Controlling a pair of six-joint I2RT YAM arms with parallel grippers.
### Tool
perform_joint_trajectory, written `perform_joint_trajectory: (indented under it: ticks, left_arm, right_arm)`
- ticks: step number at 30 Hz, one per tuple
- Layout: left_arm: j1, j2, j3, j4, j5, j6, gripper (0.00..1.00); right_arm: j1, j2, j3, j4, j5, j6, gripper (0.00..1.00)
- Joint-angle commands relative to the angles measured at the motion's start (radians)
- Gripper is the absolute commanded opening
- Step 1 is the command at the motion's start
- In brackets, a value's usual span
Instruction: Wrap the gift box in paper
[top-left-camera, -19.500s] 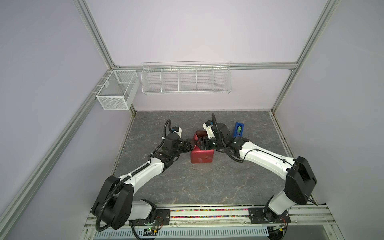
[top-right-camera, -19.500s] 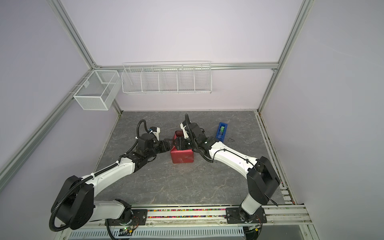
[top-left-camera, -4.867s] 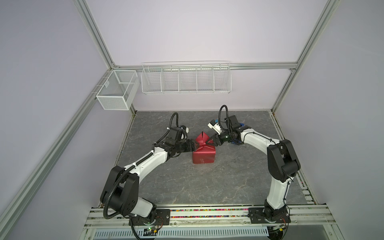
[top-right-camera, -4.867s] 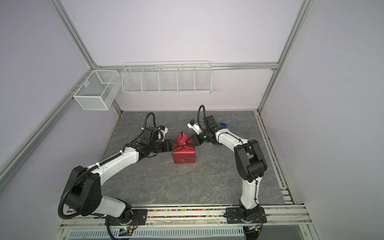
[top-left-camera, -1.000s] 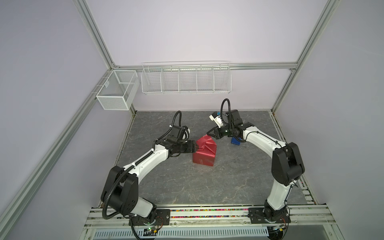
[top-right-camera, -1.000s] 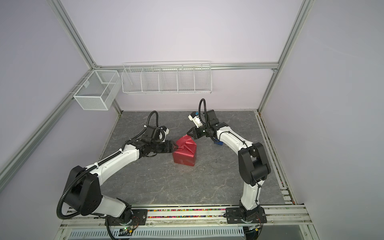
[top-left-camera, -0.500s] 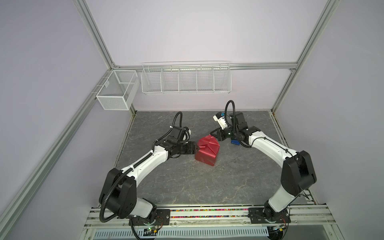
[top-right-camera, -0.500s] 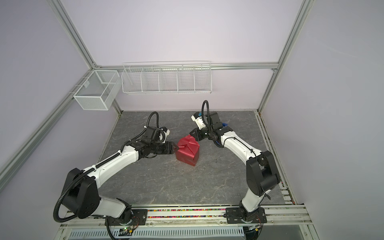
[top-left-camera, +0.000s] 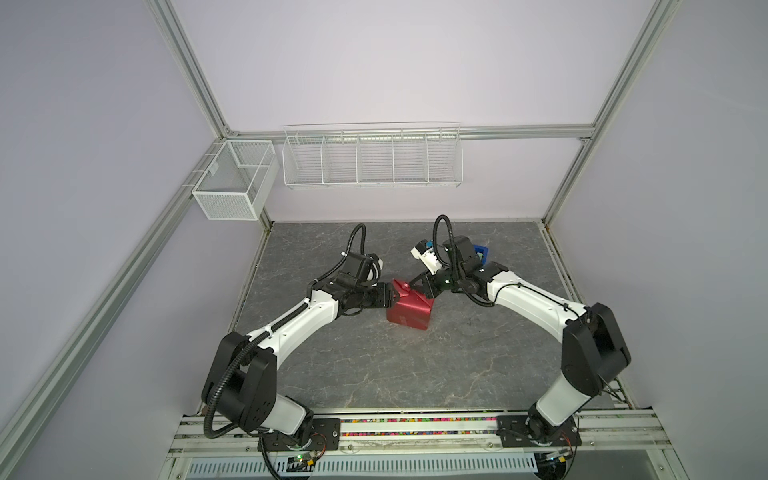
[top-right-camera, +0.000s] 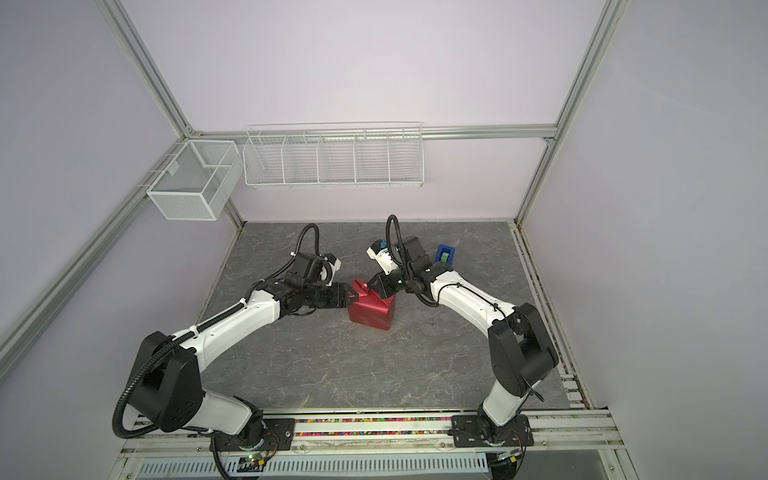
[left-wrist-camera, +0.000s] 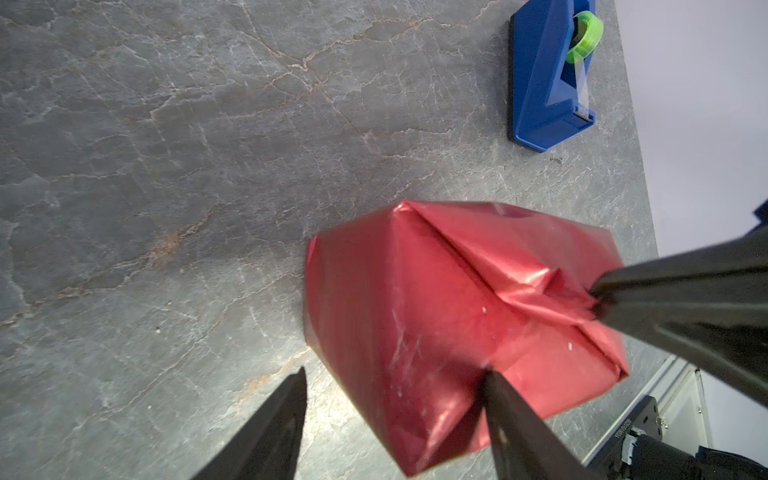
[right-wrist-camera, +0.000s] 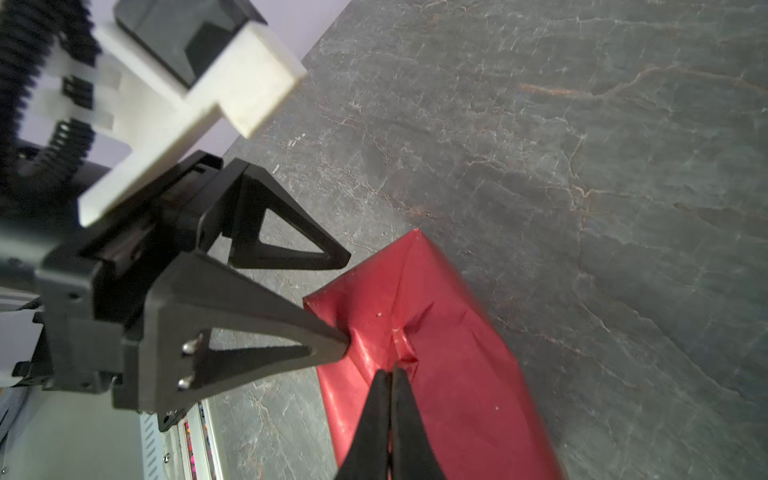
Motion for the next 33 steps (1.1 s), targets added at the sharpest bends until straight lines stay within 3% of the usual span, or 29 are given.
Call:
perform_joint_trajectory:
  ticks: [1,8,22,33]
  left_arm:
    - [-0.003,0.020,-0.016,0.003,-0.011,-0.009,0.67]
    - [-0.003,0.037,-0.017,0.012,-0.006,-0.012,0.67]
    - [-0.004,0.041,-0.006,0.011,-0.008,-0.015,0.66]
    - [-0.002,0.065,0.160,-0.081,-0.029,0.038,0.68]
  right_arm:
    - [0.010,-0.047,-0.040,-0.018,-0.020,-0.004,0.07]
    - [0.013,-0.052,-0.077,-0.001,-0.085,0.026,0.08]
    - [0.020,-0.062,-0.141,0.038,-0.157,0.113,0.37]
    - [0.023,-0.020,-0.146,-0.006,-0.132,0.096,0.33]
